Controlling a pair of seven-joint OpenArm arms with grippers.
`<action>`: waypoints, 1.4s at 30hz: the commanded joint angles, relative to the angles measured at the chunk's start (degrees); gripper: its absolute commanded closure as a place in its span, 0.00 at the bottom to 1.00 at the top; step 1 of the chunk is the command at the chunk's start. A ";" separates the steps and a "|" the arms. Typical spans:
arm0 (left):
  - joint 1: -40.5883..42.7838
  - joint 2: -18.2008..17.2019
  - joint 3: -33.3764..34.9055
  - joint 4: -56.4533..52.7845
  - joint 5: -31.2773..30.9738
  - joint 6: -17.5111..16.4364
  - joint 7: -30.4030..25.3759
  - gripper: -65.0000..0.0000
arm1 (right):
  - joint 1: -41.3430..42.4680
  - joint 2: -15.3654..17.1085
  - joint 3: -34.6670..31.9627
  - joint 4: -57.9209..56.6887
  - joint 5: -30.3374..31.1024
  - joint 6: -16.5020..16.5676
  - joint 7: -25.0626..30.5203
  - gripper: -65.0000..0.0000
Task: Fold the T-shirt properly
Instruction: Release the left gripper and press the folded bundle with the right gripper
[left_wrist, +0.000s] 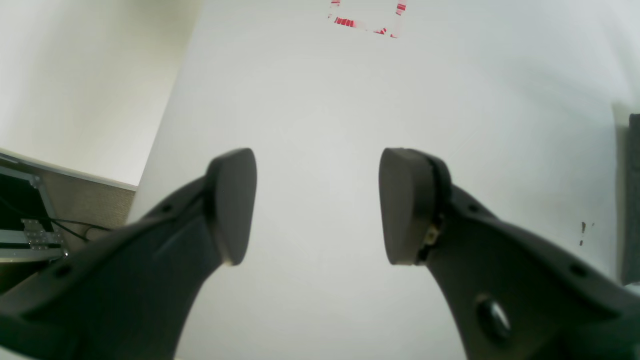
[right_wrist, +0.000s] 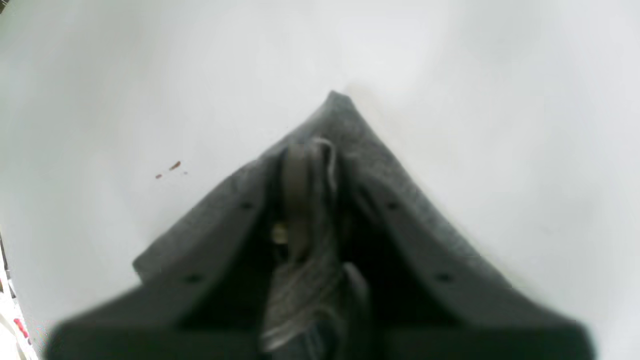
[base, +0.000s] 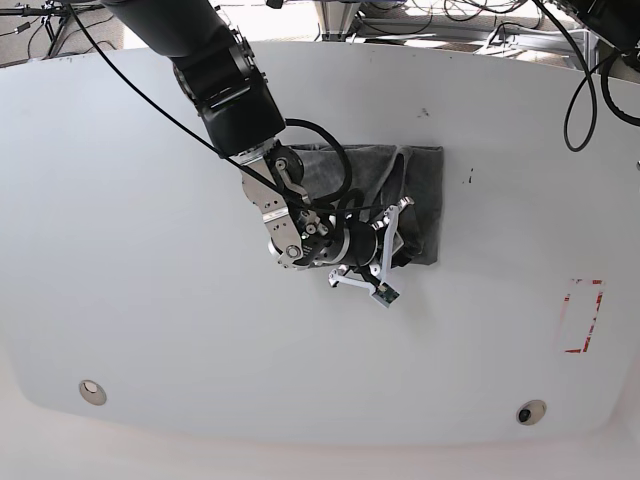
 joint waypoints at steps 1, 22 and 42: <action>-0.42 -1.44 -0.03 0.83 -1.16 -0.08 -1.64 0.44 | 1.53 -0.48 0.21 2.82 1.23 -0.55 1.16 1.00; -0.33 -1.35 4.10 0.83 -1.16 -0.08 -1.56 0.44 | 1.88 -1.89 0.21 10.11 1.76 -2.74 1.07 0.99; -0.33 1.29 17.99 1.98 -1.33 -0.08 -1.56 0.44 | 1.97 -3.81 0.21 8.79 1.67 -3.18 1.51 0.53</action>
